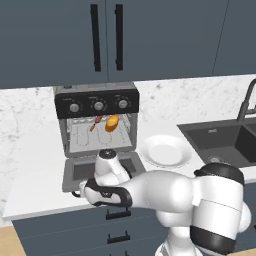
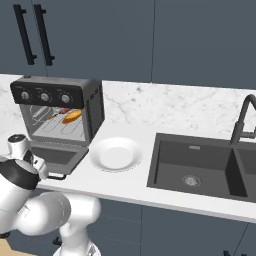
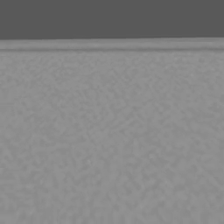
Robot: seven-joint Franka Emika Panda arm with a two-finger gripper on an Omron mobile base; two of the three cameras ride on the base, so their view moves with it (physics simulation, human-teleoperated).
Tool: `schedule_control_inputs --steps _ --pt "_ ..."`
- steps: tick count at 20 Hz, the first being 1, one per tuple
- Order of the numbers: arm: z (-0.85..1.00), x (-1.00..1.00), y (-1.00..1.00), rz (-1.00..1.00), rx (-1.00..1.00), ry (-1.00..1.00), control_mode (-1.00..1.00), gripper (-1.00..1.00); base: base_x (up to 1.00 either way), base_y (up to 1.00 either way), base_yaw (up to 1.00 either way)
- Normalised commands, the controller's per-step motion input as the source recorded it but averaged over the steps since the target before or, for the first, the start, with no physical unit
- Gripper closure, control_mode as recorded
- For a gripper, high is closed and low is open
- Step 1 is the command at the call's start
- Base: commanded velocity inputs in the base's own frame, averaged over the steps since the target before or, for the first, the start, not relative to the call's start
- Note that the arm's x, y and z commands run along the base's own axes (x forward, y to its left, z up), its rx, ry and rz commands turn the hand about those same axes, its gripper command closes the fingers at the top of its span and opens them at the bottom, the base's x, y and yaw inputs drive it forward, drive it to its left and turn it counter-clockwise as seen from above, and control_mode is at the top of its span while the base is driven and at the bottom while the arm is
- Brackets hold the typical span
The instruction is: Pick up the kebab skewer and baguette bread, and place them inside the toaster oven. Close the toaster oven door and start by setting the timer.
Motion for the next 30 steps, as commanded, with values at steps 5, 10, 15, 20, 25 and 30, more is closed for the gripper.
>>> schedule_control_inputs --steps 5,10,15,20,25,30 --pt "-0.25 0.0 0.0 0.0 0.0 -0.17 -1.0 -1.0 0.0 0.0 0.0" --pt "-0.08 0.2 0.0 0.0 0.0 -0.1 -1.0 -1.0 0.0 0.0 0.0" --pt "0.09 0.25 0.0 0.0 0.01 -0.07 -1.0 -1.0 0.0 0.0 0.0" --pt "0.01 0.1 0.0 0.0 0.02 -0.12 -1.0 -1.0 0.0 0.0 0.0" --pt "0.11 0.25 -0.02 0.0 0.01 -0.15 -1.0 -1.0 0.0 0.0 0.0" --pt "0.45 0.33 -0.06 0.0 0.03 -0.2 -1.0 -1.0 0.0 0.0 0.0"
